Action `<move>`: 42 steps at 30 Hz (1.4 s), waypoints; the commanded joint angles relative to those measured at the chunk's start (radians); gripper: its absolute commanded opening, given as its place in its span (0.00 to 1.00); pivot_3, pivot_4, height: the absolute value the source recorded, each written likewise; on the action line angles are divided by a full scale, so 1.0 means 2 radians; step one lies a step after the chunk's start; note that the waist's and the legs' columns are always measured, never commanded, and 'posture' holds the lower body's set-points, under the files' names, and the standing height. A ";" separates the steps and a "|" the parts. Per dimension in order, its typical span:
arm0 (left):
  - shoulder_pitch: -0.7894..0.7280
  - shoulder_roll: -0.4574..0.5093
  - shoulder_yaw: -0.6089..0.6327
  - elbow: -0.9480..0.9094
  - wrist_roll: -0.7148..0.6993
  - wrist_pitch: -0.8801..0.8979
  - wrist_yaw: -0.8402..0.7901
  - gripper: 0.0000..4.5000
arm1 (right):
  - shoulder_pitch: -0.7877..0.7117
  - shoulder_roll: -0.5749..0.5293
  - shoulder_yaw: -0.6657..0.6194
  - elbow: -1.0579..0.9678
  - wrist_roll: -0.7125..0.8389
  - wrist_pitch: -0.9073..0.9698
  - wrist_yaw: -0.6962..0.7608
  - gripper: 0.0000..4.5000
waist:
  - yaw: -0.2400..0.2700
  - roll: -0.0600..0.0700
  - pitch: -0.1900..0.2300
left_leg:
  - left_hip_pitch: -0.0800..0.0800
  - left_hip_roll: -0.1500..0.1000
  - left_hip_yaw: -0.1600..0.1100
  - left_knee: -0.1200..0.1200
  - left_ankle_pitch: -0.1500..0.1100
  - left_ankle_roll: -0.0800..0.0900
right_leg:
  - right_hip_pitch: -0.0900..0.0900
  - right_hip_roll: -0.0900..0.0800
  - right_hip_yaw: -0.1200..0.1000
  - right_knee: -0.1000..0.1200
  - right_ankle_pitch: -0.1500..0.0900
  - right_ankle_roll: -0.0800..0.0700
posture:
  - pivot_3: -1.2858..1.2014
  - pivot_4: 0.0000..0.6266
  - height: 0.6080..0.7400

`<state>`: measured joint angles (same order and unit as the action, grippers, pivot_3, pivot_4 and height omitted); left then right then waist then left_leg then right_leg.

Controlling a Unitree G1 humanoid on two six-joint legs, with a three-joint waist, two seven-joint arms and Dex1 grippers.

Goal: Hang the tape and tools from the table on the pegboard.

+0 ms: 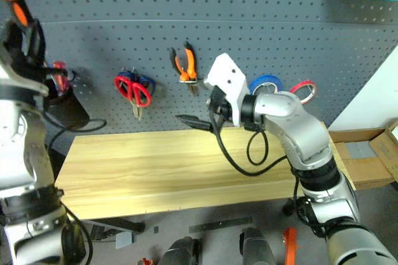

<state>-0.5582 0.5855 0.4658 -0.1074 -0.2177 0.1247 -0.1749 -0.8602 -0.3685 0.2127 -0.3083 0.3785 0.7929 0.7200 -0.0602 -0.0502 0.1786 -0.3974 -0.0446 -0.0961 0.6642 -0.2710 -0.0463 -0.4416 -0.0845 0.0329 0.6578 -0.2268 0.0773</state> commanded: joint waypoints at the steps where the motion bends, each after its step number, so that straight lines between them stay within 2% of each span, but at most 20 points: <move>1: -0.035 0.017 0.007 0.059 0.001 -0.045 -0.007 0.19 | -0.030 0.013 -0.022 0.012 0.007 0.021 -0.024 1.00 | -0.001 0.000 -0.002 | 0.000 0.000 0.000 0.000 0.000 0.000 | 0.000 0.000 0.000 0.000 0.000 0.000 | 0.49 0.14 1.00; 5: -0.064 0.019 0.006 0.111 0.007 -0.077 0.003 0.19 | -0.047 0.026 -0.024 0.027 -0.001 0.027 -0.045 1.00 | -0.006 0.000 -0.004 | 0.000 0.000 -0.001 0.000 0.000 0.000 | 0.000 0.000 0.000 0.000 0.000 0.000 | 0.49 0.14 1.00; 9: -0.062 0.016 0.006 0.142 0.018 -0.105 0.014 0.19 | -0.052 0.036 -0.024 0.030 -0.002 0.029 -0.059 1.00 | -0.012 0.000 -0.006 | 0.000 0.000 -0.001 0.000 0.000 0.000 | 0.000 0.000 0.000 0.000 0.000 0.000 | 0.48 0.13 1.00; 18: -0.015 0.029 0.038 0.106 0.012 -0.097 0.041 0.19 | -0.054 0.036 -0.028 0.027 0.009 0.040 -0.061 1.00 | -0.027 0.000 -0.015 | 0.000 0.000 -0.001 0.000 0.000 0.000 | -0.001 0.000 0.001 0.002 0.000 0.000 | 0.49 0.11 1.00; 24: 0.025 0.038 0.062 0.084 0.019 -0.089 0.060 0.19 | -0.054 0.051 -0.029 0.014 0.051 0.020 -0.013 1.00 | -0.030 0.000 -0.020 | 0.001 0.001 -0.001 0.000 0.000 0.000 | -0.001 0.000 0.002 0.003 0.000 0.000 | 0.49 0.11 1.00; 29: 0.023 0.055 0.067 0.095 0.023 -0.097 0.064 0.19 | -0.047 0.052 -0.017 0.012 0.054 -0.022 0.021 1.00 | -0.027 -0.001 -0.022 | 0.002 0.000 -0.002 0.001 -0.001 0.002 | 0.000 0.000 0.002 0.003 0.000 0.000 | 0.50 0.12 1.00; 36: -0.006 0.073 0.054 0.159 0.030 -0.134 0.059 0.19 | -0.060 0.064 0.001 0.040 0.032 -0.052 0.021 1.00 | -0.026 -0.001 -0.026 | 0.002 0.000 -0.002 0.001 -0.001 0.002 | 0.000 0.000 0.002 0.004 0.000 0.000 | 0.50 0.12 1.00; 42: -0.034 0.058 0.029 0.233 0.043 -0.187 0.062 0.19 | -0.063 0.065 0.021 0.058 0.003 -0.081 0.022 1.00 | -0.026 -0.001 -0.026 | 0.003 0.000 -0.002 0.001 -0.001 0.001 | 0.000 0.000 0.002 0.004 0.000 0.000 | 0.50 0.13 1.00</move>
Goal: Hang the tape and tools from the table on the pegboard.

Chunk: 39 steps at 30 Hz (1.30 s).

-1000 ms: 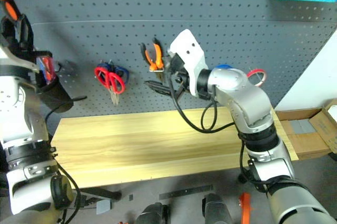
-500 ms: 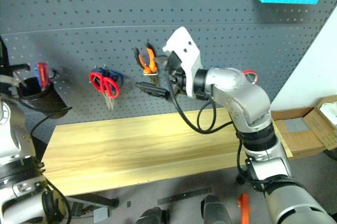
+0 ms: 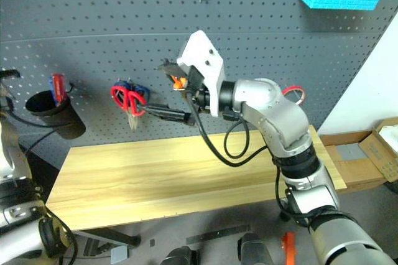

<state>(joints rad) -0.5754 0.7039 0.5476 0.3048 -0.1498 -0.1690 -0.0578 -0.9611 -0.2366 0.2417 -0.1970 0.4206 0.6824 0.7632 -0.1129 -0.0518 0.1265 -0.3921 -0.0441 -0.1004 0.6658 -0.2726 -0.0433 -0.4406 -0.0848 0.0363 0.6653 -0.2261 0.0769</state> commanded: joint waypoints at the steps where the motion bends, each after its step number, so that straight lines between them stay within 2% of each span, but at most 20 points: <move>1: -0.032 -0.007 -0.017 0.046 0.010 -0.051 0.006 0.19 | -0.012 -0.002 0.011 0.006 -0.025 -0.031 0.000 1.00 | 0.000 0.000 0.000 | 0.000 0.000 0.000 0.000 0.000 0.000 | 0.000 0.000 0.000 0.000 0.000 0.000 | 0.50 0.14 1.00; 7: -0.045 -0.036 -0.045 0.106 0.017 -0.095 0.005 0.19 | -0.007 -0.004 0.022 0.002 -0.038 -0.034 0.005 1.00 | 0.000 0.000 0.000 | 0.000 0.000 0.000 0.000 0.000 0.000 | 0.000 0.000 0.000 0.000 0.000 0.000 | 0.49 0.16 1.00; 15: 0.023 -0.049 -0.022 0.053 0.011 -0.075 0.038 0.19 | 0.007 -0.010 0.020 -0.021 -0.040 -0.014 -0.001 1.00 | -0.013 0.000 0.000 | 0.000 0.001 0.000 0.000 0.000 0.000 | -0.001 0.000 0.001 0.000 0.000 0.000 | 0.48 0.19 1.00; 22: 0.039 -0.055 -0.024 0.026 0.015 -0.049 0.063 0.19 | 0.009 -0.009 0.020 -0.025 -0.041 -0.010 -0.006 1.00 | -0.013 0.001 0.000 | 0.000 0.001 -0.001 0.000 0.000 0.000 | 0.000 0.000 0.000 0.000 0.000 0.000 | 0.47 0.20 1.00; 33: 0.033 -0.071 -0.021 0.019 0.006 -0.039 0.077 1.00 | 0.010 -0.011 0.019 -0.026 -0.043 -0.008 -0.007 1.00 | -0.013 0.001 0.000 | 0.000 0.001 -0.001 0.000 0.000 0.000 | 0.000 0.000 0.000 0.000 0.000 0.000 | 0.47 0.20 1.00; 39: 0.015 -0.075 -0.030 -0.056 -0.010 -0.025 0.081 1.00 | 0.015 -0.019 0.002 -0.036 -0.027 -0.008 0.003 1.00 | -0.013 0.001 0.001 | 0.000 0.001 -0.001 0.000 0.000 0.000 | 0.000 0.000 0.000 0.000 0.000 0.000 | 0.47 0.19 1.00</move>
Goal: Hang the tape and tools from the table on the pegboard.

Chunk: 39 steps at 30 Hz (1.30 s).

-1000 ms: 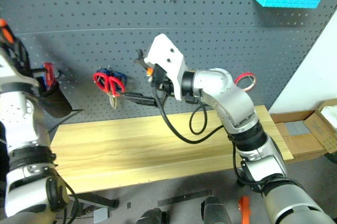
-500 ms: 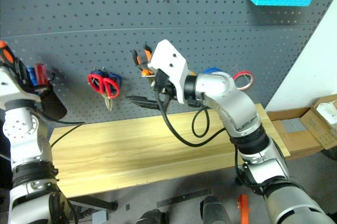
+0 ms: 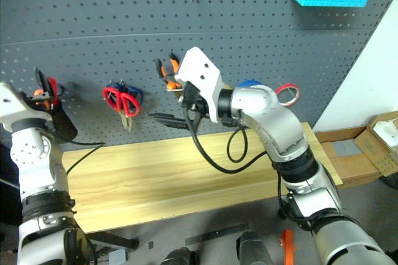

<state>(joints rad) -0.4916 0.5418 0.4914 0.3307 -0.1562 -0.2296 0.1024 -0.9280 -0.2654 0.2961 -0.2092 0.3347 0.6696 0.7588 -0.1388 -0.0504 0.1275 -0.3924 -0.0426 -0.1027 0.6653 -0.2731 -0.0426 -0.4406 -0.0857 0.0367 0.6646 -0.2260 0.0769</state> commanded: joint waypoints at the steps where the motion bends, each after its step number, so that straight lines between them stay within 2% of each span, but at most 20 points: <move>1: -0.037 0.008 -0.011 -0.091 -0.009 0.013 -0.006 1.00 | 0.001 -0.007 -0.035 -0.036 0.027 -0.001 0.009 1.00 | 0.000 0.000 0.000 | 0.000 0.000 0.000 0.000 0.000 0.000 | 0.000 0.000 0.000 0.000 0.000 0.000 | 0.47 0.19 1.00; 5: -0.055 0.010 -0.041 -0.139 -0.017 0.038 -0.043 1.00 | 0.010 -0.018 -0.053 -0.052 0.046 -0.003 0.020 1.00 | 0.003 0.000 0.000 | -0.001 0.000 -0.001 0.000 0.000 0.000 | 0.000 0.000 -0.001 0.000 0.000 0.000 | 0.47 0.18 1.00; 7: -0.056 0.011 -0.084 -0.179 -0.037 0.061 -0.102 1.00 | 0.024 -0.036 -0.074 -0.072 0.067 0.000 0.032 1.00 | 0.003 0.001 0.000 | 0.000 0.000 0.000 0.000 0.000 0.000 | 0.001 0.000 0.000 -0.001 0.000 0.000 | 0.48 0.17 1.00; 13: 0.013 -0.009 -0.164 -0.270 -0.111 0.192 -0.201 1.00 | 0.086 -0.095 -0.102 -0.120 0.103 0.017 0.049 1.00 | 0.001 0.002 0.000 | 0.001 0.000 0.000 0.000 0.000 0.000 | 0.002 0.000 0.000 -0.001 0.000 0.000 | 0.47 0.16 1.00; 17: 0.060 -0.025 -0.184 -0.311 -0.131 0.289 -0.193 1.00 | 0.148 -0.128 -0.107 -0.148 0.106 0.019 0.044 1.00 | -0.001 0.003 0.000 | 0.003 0.000 0.002 0.000 0.000 0.000 | 0.002 0.002 0.002 0.000 0.000 0.000 | 0.48 0.15 1.00; 20: 0.088 -0.043 -0.186 -0.311 -0.112 0.359 -0.146 1.00 | 0.205 -0.146 -0.100 -0.167 0.092 0.013 0.031 1.00 | 0.002 0.004 0.000 | 0.006 0.000 0.002 -0.001 0.000 0.000 | 0.006 0.003 0.001 -0.001 0.000 0.000 | 0.48 0.14 1.00; 22: 0.108 -0.049 -0.187 -0.310 -0.098 0.373 -0.136 1.00 | 0.244 -0.153 -0.084 -0.171 0.070 -0.006 0.026 1.00 | 0.002 0.004 0.000 | 0.009 0.000 0.003 -0.001 0.000 0.001 | 0.010 0.003 0.001 -0.002 0.000 0.000 | 0.48 0.13 1.00; 25: 0.125 -0.056 -0.185 -0.300 -0.090 0.382 -0.134 1.00 | 0.287 -0.146 -0.073 -0.154 0.039 -0.040 0.008 1.00 | 0.008 0.004 0.000 | 0.013 0.000 0.003 -0.001 -0.001 0.001 | 0.015 0.004 0.001 -0.004 -0.001 0.000 | 0.48 0.10 1.00; 29: 0.147 -0.063 -0.172 -0.263 -0.070 0.362 -0.131 1.00 | 0.329 -0.103 -0.073 -0.063 -0.049 -0.135 -0.078 1.00 | 0.016 0.006 -0.005 | 0.015 0.002 0.004 -0.001 -0.001 0.001 | 0.018 0.006 0.001 -0.009 0.000 0.001 | 0.49 0.08 1.00; 36: 0.176 -0.085 -0.168 -0.228 -0.051 0.332 -0.131 1.00 | 0.378 -0.059 -0.100 0.038 -0.096 -0.257 -0.135 1.00 | 0.034 0.007 -0.011 | 0.015 0.002 0.006 -0.001 -0.001 0.001 | 0.018 0.006 0.002 -0.009 0.001 0.000 | 0.50 0.02 1.00; 39: 0.177 -0.098 -0.162 -0.204 -0.037 0.320 -0.113 1.00 | 0.386 -0.040 -0.129 0.075 -0.091 -0.272 -0.164 1.00 | 0.042 0.008 -0.019 | 0.015 0.002 0.007 -0.002 -0.001 0.000 | 0.018 0.006 0.002 -0.010 0.001 0.000 | 0.50 0.00 1.00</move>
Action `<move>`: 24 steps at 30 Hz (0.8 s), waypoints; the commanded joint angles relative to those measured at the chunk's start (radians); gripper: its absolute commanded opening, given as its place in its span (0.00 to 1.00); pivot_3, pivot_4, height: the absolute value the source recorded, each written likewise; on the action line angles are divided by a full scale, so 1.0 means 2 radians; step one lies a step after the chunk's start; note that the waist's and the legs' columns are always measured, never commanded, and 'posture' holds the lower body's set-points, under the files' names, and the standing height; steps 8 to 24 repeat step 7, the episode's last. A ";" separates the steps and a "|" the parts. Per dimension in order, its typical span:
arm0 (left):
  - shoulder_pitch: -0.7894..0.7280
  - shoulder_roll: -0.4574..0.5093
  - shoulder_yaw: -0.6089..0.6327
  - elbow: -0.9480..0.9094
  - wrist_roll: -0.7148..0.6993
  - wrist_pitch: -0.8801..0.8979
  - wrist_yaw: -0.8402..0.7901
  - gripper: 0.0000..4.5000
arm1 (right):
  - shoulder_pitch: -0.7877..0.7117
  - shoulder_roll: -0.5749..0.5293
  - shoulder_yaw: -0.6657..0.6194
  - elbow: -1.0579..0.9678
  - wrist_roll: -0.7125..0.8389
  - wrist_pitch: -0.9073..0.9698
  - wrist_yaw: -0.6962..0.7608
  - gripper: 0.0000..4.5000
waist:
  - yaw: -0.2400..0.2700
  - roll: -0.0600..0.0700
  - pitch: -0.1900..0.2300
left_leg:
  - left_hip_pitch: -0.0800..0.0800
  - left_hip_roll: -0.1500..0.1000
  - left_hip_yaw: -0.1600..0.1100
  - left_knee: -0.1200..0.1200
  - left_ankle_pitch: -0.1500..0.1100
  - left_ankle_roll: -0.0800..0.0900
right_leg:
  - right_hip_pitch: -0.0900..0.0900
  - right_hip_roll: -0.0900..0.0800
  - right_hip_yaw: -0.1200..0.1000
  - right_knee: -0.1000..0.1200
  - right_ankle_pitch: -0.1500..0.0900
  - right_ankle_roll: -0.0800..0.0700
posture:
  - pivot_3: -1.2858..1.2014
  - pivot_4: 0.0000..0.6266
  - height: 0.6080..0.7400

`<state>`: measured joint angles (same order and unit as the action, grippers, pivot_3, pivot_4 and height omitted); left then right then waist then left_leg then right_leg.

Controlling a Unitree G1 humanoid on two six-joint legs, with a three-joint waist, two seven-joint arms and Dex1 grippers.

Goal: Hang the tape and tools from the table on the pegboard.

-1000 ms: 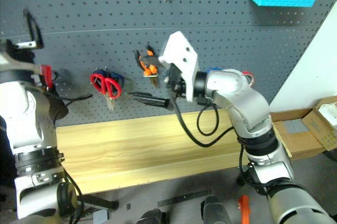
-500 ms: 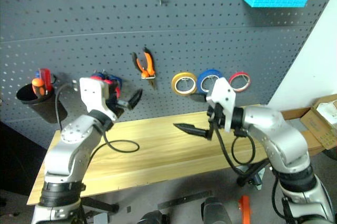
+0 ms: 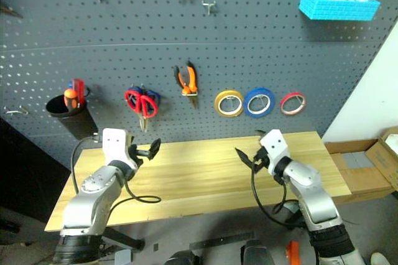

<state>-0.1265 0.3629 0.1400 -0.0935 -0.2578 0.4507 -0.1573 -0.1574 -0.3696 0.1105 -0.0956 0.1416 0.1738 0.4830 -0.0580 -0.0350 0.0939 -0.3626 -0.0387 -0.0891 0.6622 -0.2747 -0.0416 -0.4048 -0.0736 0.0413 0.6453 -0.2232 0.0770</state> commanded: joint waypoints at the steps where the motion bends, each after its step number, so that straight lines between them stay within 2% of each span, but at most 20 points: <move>1: -0.007 -0.013 0.016 0.020 0.020 -0.029 0.024 1.00 | 0.000 0.017 -0.045 0.030 0.005 -0.028 -0.034 1.00 | 0.002 0.000 -0.005 | 0.000 0.000 0.000 0.000 0.000 0.000 | 0.000 0.000 0.000 0.000 0.000 0.000 | 0.50 0.00 1.00; 7: -0.009 -0.022 0.014 0.064 0.058 -0.084 0.042 1.00 | -0.005 0.019 -0.069 0.087 -0.010 -0.061 -0.056 1.00 | 0.003 0.001 -0.013 | 0.001 0.000 0.001 0.000 0.000 0.000 | 0.001 0.000 0.000 0.000 0.000 0.000 | 0.50 0.00 1.00; 24: -0.009 -0.022 0.014 0.064 0.058 -0.084 0.042 1.00 | -0.005 0.019 -0.069 0.087 -0.010 -0.061 -0.056 1.00 | 0.003 0.001 -0.013 | 0.001 0.000 0.001 0.000 0.000 0.000 | 0.001 0.000 0.000 0.000 0.000 0.000 | 0.50 0.00 1.00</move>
